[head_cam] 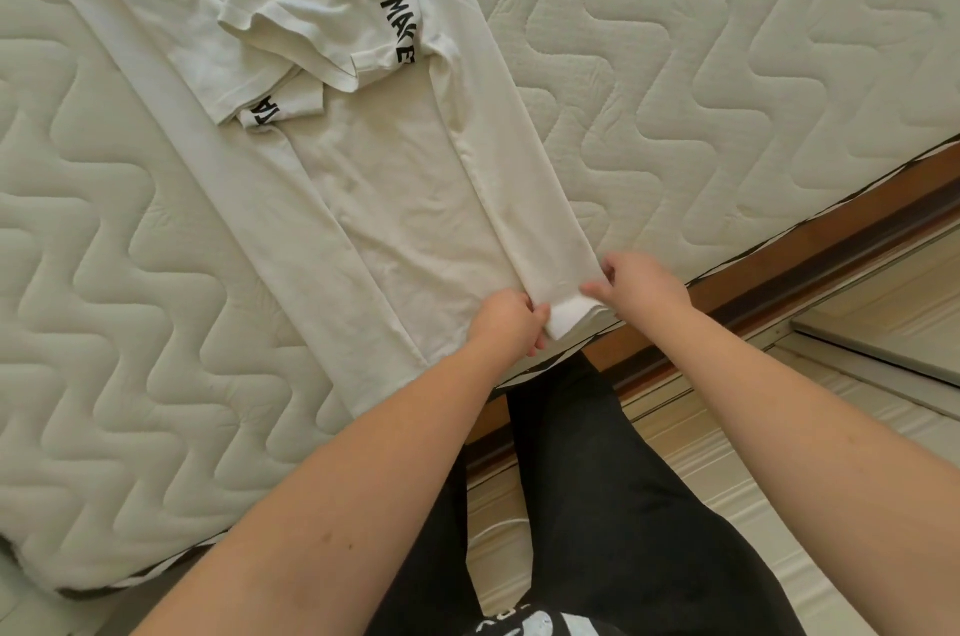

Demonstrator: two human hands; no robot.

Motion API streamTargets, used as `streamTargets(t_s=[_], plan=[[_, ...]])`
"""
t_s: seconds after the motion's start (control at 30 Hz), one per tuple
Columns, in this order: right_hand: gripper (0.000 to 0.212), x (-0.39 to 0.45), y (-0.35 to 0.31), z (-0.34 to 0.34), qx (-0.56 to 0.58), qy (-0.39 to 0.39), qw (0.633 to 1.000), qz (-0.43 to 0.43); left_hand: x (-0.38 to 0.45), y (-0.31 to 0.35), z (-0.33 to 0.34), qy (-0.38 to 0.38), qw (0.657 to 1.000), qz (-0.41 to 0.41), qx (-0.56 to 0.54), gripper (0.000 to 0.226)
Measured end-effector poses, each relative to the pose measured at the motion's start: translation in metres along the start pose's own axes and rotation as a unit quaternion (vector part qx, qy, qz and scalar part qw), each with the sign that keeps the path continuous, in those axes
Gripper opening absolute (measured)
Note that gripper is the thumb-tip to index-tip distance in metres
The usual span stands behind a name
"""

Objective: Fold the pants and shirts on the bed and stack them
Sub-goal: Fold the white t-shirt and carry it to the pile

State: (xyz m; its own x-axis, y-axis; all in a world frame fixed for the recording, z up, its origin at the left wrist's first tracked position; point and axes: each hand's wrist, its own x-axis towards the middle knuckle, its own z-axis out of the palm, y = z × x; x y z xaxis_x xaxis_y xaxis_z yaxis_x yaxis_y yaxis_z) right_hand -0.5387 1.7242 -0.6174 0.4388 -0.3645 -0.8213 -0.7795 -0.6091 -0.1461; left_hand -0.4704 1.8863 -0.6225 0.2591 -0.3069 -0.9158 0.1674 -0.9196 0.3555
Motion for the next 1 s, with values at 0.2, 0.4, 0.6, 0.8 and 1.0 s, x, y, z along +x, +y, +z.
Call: streamTargets(t_s=[0.2,0.4,0.6,0.8,1.0], plan=[[0.031,0.001,-0.004,-0.005,0.016,0.045,0.999,-0.004,0.001,0.005,-0.016,-0.074,0.995,-0.053,0.034,0.031],[0.024,0.018,-0.016,-0.011,0.166,0.094,0.981,-0.028,0.026,0.017,-0.057,0.181,0.960,0.021,-0.213,0.023],[0.018,0.027,-0.024,-0.017,0.208,0.073,0.975,-0.024,0.028,0.023,-0.054,0.215,0.958,0.023,-0.190,0.014],[0.027,0.027,-0.026,-0.020,0.190,0.024,0.980,-0.049,0.019,-0.009,-0.048,0.239,0.952,0.022,-0.190,0.016],[0.030,0.027,-0.030,-0.016,0.089,-0.004,0.995,-0.032,0.015,-0.016,-0.044,0.185,0.972,0.020,-0.141,0.025]])
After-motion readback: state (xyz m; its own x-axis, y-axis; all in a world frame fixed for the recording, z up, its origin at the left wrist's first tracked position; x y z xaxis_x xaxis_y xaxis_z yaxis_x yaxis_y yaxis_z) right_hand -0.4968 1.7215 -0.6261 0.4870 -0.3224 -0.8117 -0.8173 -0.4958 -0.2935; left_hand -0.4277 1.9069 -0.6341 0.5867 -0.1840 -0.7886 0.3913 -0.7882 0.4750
